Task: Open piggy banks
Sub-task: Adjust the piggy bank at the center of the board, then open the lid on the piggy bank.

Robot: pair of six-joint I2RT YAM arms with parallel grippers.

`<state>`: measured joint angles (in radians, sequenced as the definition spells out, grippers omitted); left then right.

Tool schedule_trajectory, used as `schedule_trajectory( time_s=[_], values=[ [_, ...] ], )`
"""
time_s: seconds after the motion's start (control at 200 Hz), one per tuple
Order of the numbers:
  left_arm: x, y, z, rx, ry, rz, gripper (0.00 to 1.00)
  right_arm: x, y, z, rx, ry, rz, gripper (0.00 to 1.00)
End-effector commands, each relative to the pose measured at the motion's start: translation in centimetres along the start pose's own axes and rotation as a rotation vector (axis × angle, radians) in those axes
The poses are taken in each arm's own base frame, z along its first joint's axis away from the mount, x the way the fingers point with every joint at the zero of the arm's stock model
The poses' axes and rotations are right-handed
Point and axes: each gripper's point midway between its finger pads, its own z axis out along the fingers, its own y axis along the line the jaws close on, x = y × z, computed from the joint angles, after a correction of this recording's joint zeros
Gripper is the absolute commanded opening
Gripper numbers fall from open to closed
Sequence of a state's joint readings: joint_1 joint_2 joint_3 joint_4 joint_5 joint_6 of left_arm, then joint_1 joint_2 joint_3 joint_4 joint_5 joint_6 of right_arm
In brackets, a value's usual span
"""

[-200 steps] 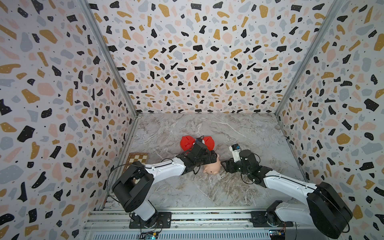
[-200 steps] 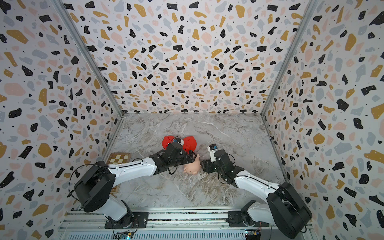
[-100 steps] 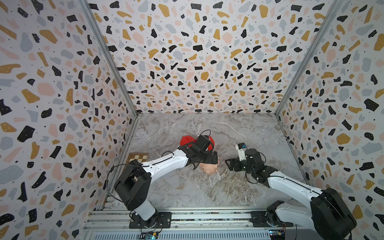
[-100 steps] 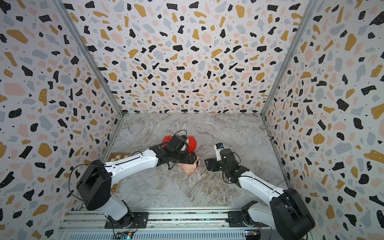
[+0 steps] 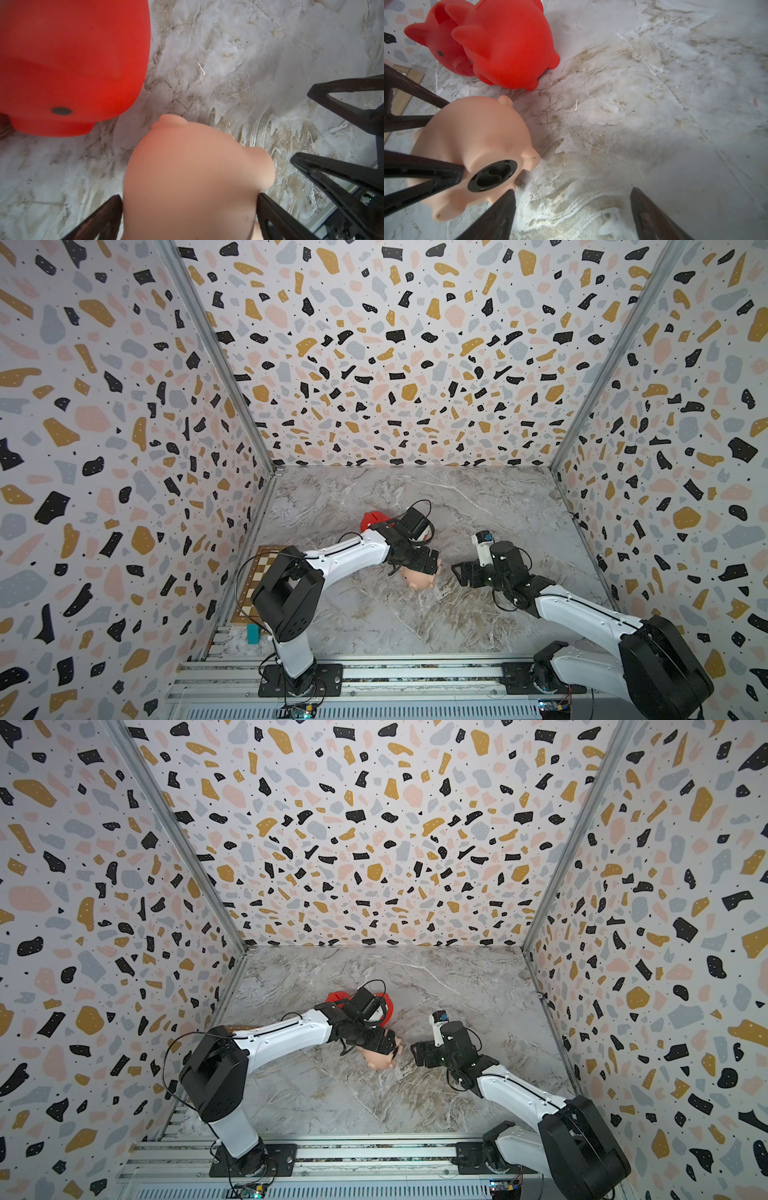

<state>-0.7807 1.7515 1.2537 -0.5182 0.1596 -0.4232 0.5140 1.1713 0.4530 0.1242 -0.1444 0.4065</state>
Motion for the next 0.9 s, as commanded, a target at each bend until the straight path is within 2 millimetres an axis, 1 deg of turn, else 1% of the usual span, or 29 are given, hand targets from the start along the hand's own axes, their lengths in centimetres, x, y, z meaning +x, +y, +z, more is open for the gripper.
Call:
schedule_trajectory(
  time_s=[0.0,0.155,0.215,0.26,0.31,0.355,0.451,0.511,0.571,0.606,0.641,0.646,0.651,0.656,0.666,0.691,0.716,0.816,0.896],
  values=[
    [1.7,0.2,0.1,-0.007,0.072,0.033,0.99,-0.3,0.2,-0.3,-0.010,-0.008,-0.005,0.87],
    [2.3,0.5,0.6,-0.013,0.109,0.059,0.99,-0.4,0.5,-0.2,-0.029,-0.005,-0.005,0.87],
    [2.7,0.7,1.0,-0.016,0.130,0.065,0.99,-0.4,1.0,-0.3,-0.055,-0.007,-0.010,0.87],
    [3.0,0.9,1.3,-0.014,0.143,0.065,0.99,-0.6,1.6,-0.5,-0.090,-0.014,-0.019,0.85],
    [3.2,1.1,1.5,-0.003,0.153,0.060,0.97,-0.7,2.4,-0.8,-0.137,-0.028,-0.029,0.81],
    [3.4,1.4,1.7,0.008,0.158,0.046,0.94,-0.8,3.2,-1.2,-0.186,-0.048,-0.045,0.76],
    [3.4,2.3,1.8,0.039,0.148,-0.001,0.91,-0.7,4.4,-1.8,-0.263,-0.089,-0.074,0.60],
    [3.4,2.9,1.8,0.059,0.139,-0.029,0.88,-0.8,5.2,-2.2,-0.315,-0.116,-0.104,0.56],
    [3.3,3.2,1.6,0.078,0.132,-0.045,0.87,-0.6,5.8,-2.4,-0.360,-0.127,-0.119,0.55],
    [3.4,3.1,1.5,0.086,0.130,-0.043,0.87,-0.7,6.2,-2.6,-0.385,-0.137,-0.128,0.51],
    [3.4,3.2,1.4,0.088,0.128,-0.038,0.87,-0.7,6.6,-2.6,-0.406,-0.142,-0.136,0.47],
    [3.4,3.1,1.4,0.089,0.128,-0.037,0.87,-0.7,6.7,-2.6,-0.413,-0.143,-0.138,0.44],
    [3.4,3.1,1.4,0.089,0.129,-0.036,0.87,-0.7,6.7,-2.6,-0.413,-0.143,-0.138,0.44],
    [3.4,3.1,1.4,0.090,0.130,-0.035,0.87,-0.7,6.8,-2.7,-0.418,-0.146,-0.140,0.42],
    [3.4,3.1,1.4,0.091,0.129,-0.033,0.87,-0.7,6.8,-2.7,-0.420,-0.148,-0.142,0.41],
    [3.5,3.0,1.4,0.094,0.130,-0.029,0.87,-0.8,7.0,-2.7,-0.431,-0.153,-0.146,0.35],
    [3.5,3.1,1.4,0.094,0.130,-0.026,0.87,-0.9,7.2,-2.7,-0.438,-0.158,-0.152,0.32],
    [3.8,3.4,1.5,0.079,0.138,-0.021,0.87,-1.2,7.8,-2.3,-0.425,-0.181,-0.187,0.30],
    [4.0,3.6,1.6,0.071,0.142,-0.014,0.87,-1.2,8.8,-2.0,-0.414,-0.207,-0.247,0.29]
  ],
)
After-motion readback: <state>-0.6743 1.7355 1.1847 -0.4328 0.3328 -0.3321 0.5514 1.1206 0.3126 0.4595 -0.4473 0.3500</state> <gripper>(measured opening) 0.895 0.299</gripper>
